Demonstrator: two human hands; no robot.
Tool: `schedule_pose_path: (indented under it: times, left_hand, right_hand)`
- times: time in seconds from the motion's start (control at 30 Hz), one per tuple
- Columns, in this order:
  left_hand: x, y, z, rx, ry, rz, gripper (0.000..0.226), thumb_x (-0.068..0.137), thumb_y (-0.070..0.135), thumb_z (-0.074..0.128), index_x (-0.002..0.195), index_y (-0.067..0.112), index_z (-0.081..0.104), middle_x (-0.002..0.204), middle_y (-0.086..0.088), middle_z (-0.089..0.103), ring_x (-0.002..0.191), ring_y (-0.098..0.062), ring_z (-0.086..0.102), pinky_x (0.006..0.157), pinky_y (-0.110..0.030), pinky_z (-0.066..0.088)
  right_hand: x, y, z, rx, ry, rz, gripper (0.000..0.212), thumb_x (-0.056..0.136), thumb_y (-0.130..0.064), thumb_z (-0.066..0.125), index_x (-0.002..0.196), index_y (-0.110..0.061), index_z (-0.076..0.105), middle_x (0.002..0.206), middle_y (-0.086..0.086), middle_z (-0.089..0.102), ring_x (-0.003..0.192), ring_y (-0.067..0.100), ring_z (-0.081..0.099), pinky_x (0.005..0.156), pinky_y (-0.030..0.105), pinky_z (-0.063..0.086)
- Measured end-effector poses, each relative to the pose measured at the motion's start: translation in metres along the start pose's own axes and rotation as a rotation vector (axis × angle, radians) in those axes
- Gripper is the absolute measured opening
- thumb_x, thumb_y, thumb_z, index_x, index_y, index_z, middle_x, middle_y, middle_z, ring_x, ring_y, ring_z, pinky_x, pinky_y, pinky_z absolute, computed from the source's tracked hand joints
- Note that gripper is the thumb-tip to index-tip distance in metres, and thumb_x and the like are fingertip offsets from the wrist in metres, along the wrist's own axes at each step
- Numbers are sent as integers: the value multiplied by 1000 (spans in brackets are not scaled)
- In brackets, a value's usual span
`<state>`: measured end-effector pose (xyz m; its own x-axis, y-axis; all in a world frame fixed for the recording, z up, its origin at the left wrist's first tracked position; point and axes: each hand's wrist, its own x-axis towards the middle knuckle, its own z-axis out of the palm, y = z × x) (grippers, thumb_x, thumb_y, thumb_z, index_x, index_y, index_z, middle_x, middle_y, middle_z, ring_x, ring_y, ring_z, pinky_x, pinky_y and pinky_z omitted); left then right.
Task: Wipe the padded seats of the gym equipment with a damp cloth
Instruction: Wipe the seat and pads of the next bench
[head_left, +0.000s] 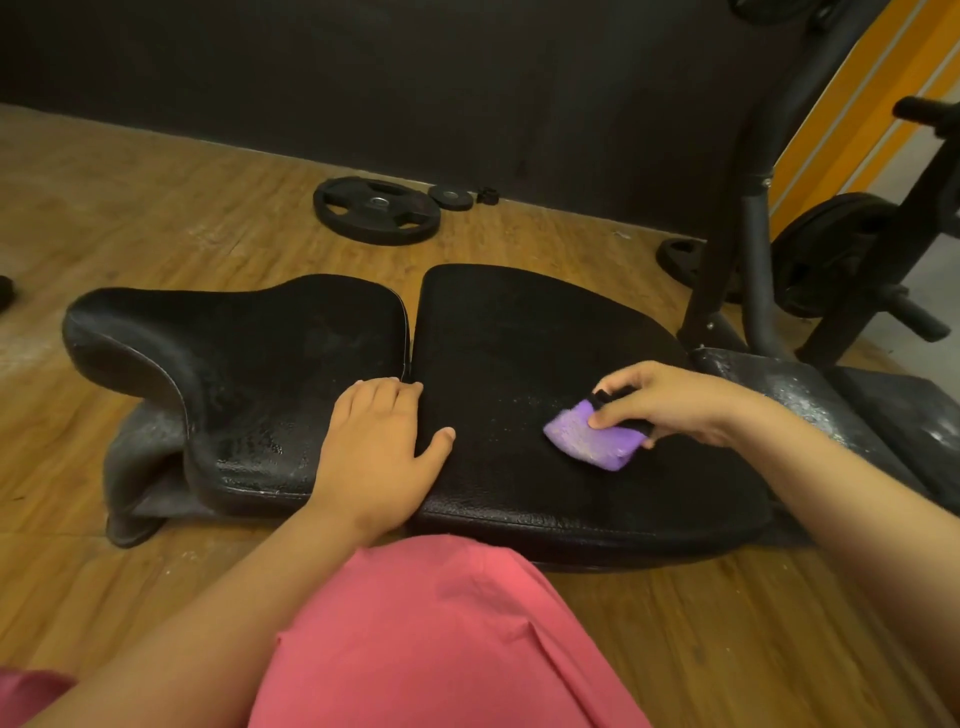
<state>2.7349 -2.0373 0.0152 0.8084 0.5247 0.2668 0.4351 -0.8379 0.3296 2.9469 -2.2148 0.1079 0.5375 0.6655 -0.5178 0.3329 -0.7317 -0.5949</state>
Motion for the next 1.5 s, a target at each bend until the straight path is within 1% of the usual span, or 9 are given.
schedule_pose_path:
  times: [0.17,0.33,0.5,0.67,0.83,1.0,1.17,1.33,1.5]
  left_hand:
    - [1,1,0,18,14,-12,86,78,63,13,136,11,50,130,-5,53,127,-22,42,112,-35,21]
    - [1,1,0,13,19,-12,83,79,62,18,133,9,53,128,-8,56,126,-24,44,110,-37,24]
    - [0,1,0,11,21,-19,82,79,61,18,133,10,53,127,-7,56,125,-24,44,110,-37,24]
    - [2,0,2,16,26,-19,80,80,61,21,132,10,54,125,-7,57,123,-24,45,108,-37,26]
    - [2,1,1,20,23,-24,81,79,61,20,132,11,53,125,-6,56,123,-24,45,108,-37,26]
    - [3,1,2,11,30,-27,79,80,60,23,132,10,54,124,-7,57,123,-25,45,108,-37,26]
    - [1,1,2,4,31,-27,79,80,60,22,133,9,53,124,-7,56,123,-24,44,106,-31,20]
    - [2,0,2,6,40,-24,78,80,60,23,132,10,54,124,-6,56,122,-23,44,106,-31,21]
    - [2,-2,5,-4,55,-24,71,82,53,27,128,8,57,118,-9,59,117,-27,49,103,-32,22]
  right_hand:
    - [8,-13,11,-263,122,-104,8,81,-21,74,81,-19,66,75,-3,62,66,8,55,58,20,41]
    - [36,-38,16,-374,313,-146,8,82,-20,72,85,-22,65,91,-4,62,84,9,58,63,21,41]
    - [19,-35,10,-519,53,-54,7,82,-21,72,80,-19,65,79,-2,61,69,9,56,55,17,41]
    - [43,-49,16,-553,298,-155,12,83,-14,70,79,-22,62,89,-3,60,83,10,58,60,19,40]
    - [20,-35,16,-522,62,-229,8,82,-20,72,82,-17,66,83,-5,60,79,9,58,66,21,43]
    - [49,-52,20,-486,306,-249,10,82,-19,72,77,-19,63,81,-4,60,78,10,57,58,20,37]
    - [35,-51,23,-479,55,-229,12,80,-20,73,74,-18,63,73,-3,61,68,10,58,56,19,41]
    - [52,-67,26,-480,275,-269,7,82,-20,72,80,-17,66,83,-3,62,81,10,59,62,19,42]
    - [36,-64,50,-467,106,-390,7,78,-21,74,78,-19,67,76,-7,62,70,2,56,62,17,40]
